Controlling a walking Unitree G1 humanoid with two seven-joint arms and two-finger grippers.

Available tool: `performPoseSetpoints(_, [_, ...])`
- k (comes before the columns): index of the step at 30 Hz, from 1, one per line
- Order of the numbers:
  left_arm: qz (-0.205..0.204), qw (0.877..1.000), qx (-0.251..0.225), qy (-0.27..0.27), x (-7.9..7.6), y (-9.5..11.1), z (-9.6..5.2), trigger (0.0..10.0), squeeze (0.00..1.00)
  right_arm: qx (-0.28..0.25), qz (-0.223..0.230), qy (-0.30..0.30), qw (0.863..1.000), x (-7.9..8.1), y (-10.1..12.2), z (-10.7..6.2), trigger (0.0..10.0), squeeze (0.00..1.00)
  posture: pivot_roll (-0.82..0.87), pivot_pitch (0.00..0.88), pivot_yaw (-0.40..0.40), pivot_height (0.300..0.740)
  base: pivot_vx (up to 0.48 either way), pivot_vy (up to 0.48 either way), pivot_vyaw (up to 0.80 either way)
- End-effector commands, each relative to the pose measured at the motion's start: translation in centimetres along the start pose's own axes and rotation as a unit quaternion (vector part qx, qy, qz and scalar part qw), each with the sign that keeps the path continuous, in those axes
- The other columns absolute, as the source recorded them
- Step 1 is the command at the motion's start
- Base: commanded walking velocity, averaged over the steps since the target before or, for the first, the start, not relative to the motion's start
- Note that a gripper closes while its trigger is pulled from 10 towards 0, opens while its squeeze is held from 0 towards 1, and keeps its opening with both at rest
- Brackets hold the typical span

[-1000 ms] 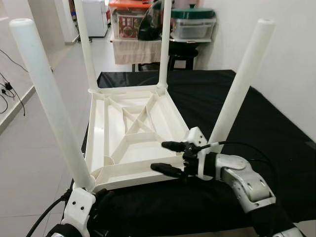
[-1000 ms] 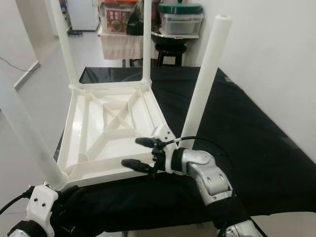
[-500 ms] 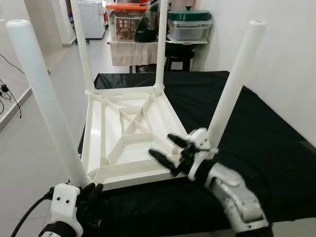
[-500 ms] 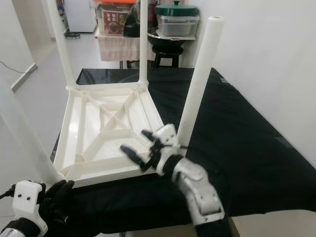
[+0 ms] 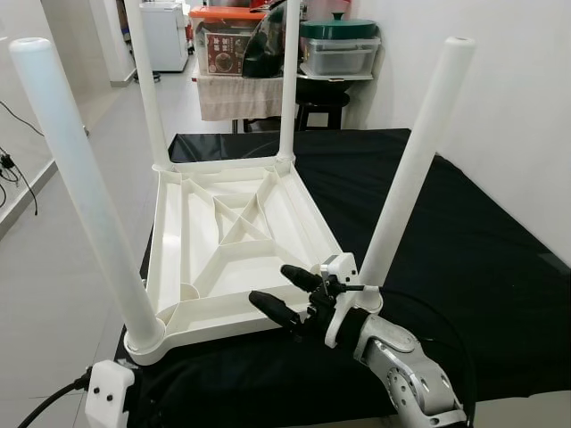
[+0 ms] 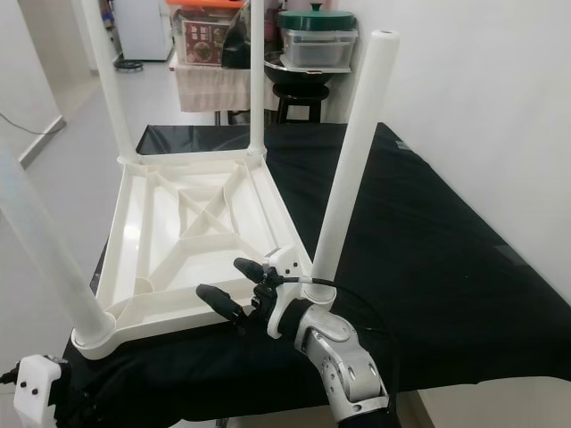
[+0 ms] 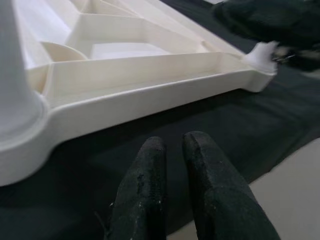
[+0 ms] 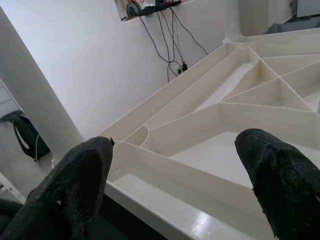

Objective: Building children table

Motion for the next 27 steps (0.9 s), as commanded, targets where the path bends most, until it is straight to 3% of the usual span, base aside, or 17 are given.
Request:
performPoseSetpoints(1, [-0.011, 1.0, 0.014, -0.017, -0.3, -0.1, -0.2, 10.0, 0.0, 0.0, 0.018, -0.003, 1.0, 0.0, -0.2, -0.1, 10.0, 0.0, 0.1, 0.0, -0.037, 0.74, 0.0, 0.0, 0.0])
performPoseSetpoints(11, [-0.052, 0.996, 0.057, -0.046, 0.0, -1.1, -1.7, 10.0, 0.0, -0.005, 0.036, 0.002, 0.999, 0.0, -0.4, 0.1, 10.0, 0.0, 0.1, 0.0, -0.032, 0.74, 0.0, 0.0, 0.0])
performPoseSetpoints(17, [-0.058, 0.997, 0.052, -0.025, 0.9, -0.8, -2.8, 10.0, 0.0, 0.002, 0.041, 0.007, 0.999, 0.0, -0.5, 0.1, 10.0, 0.0, 0.11, 0.0, -0.036, 0.74, 0.0, 0.0, 0.0])
performPoseSetpoints(18, [-0.039, 0.999, 0.013, 0.021, 2.2, 0.2, -2.7, 10.0, 0.0, 0.003, 0.043, 0.009, 0.999, 0.0, -0.5, 0.1, 10.0, 0.0, 0.12, 0.0, -0.038, 0.74, 0.0, 0.0, 0.0])
performPoseSetpoints(21, [-0.027, 0.998, -0.021, 0.051, 2.8, 1.1, -2.3, 10.0, 0.0, 0.004, 0.044, 0.009, 0.999, 0.0, -0.5, 0.1, 10.0, 0.0, 0.12, 0.0, -0.037, 0.74, 0.0, 0.0, 0.0])
performPoseSetpoints(24, [0.008, 0.989, -0.08, 0.121, 4.2, 2.8, -1.8, 10.0, 0.0, 0.004, 0.046, 0.009, 0.999, 0.0, -0.5, 0.1, 10.0, 0.0, 0.12, 0.0, -0.037, 0.74, 0.0, 0.0, 0.0])
performPoseSetpoints(27, [0.036, 0.98, -0.107, 0.162, 5.0, 3.6, -1.7, 10.0, 0.0, 0.004, 0.049, 0.009, 0.999, 0.0, -0.6, 0.1, 10.0, 0.0, 0.12, 0.0, -0.043, 0.74, 0.0, 0.0, 0.0])
Point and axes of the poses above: a point about 5 cm out from each wrist's last joint towards the gripper, its own z axis pointing out of the wrist towards the gripper, its own y axis along the axis of the wrist's last joint, x = y × z, the point moved 2 cm from there along z, pointing out of the wrist towards the gripper, and after that the axes turned 14 degrees about -z, right-handed, at the moved point
